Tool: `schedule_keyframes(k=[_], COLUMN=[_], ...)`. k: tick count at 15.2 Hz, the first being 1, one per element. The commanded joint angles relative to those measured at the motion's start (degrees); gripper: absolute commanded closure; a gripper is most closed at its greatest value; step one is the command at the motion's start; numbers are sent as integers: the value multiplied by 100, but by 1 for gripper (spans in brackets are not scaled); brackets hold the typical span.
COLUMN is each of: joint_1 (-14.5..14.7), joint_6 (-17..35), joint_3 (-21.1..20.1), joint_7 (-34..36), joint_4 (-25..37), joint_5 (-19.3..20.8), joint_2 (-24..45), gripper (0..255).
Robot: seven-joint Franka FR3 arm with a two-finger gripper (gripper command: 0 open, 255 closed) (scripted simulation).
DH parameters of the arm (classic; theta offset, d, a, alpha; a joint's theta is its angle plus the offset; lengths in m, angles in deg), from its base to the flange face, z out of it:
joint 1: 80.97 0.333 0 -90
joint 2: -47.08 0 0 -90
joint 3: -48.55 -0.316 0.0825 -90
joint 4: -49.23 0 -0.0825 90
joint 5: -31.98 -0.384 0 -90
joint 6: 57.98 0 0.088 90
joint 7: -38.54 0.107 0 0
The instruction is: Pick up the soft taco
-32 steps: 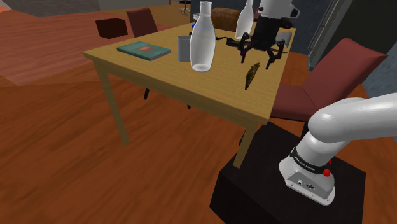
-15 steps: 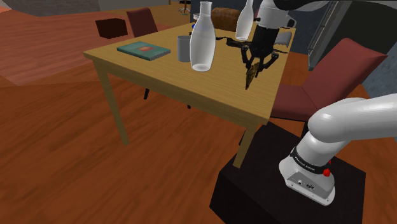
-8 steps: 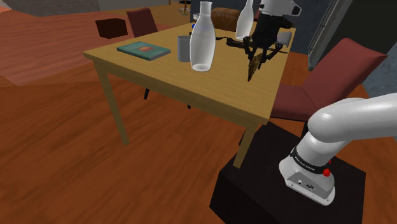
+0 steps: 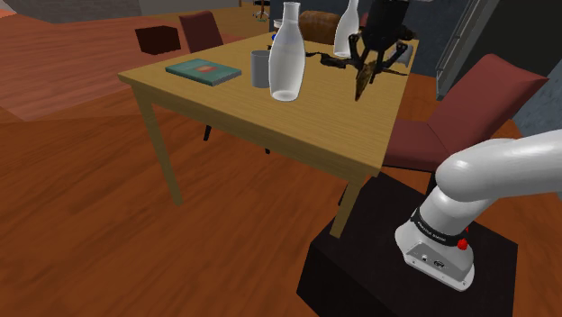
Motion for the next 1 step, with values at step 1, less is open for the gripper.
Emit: schedule_keyframes(k=[1], joint_1=[-2], joint_6=[-35], joint_3=[3], joint_7=[5], joint_4=[47], joint_5=[4], joint_2=[13], gripper=[255])
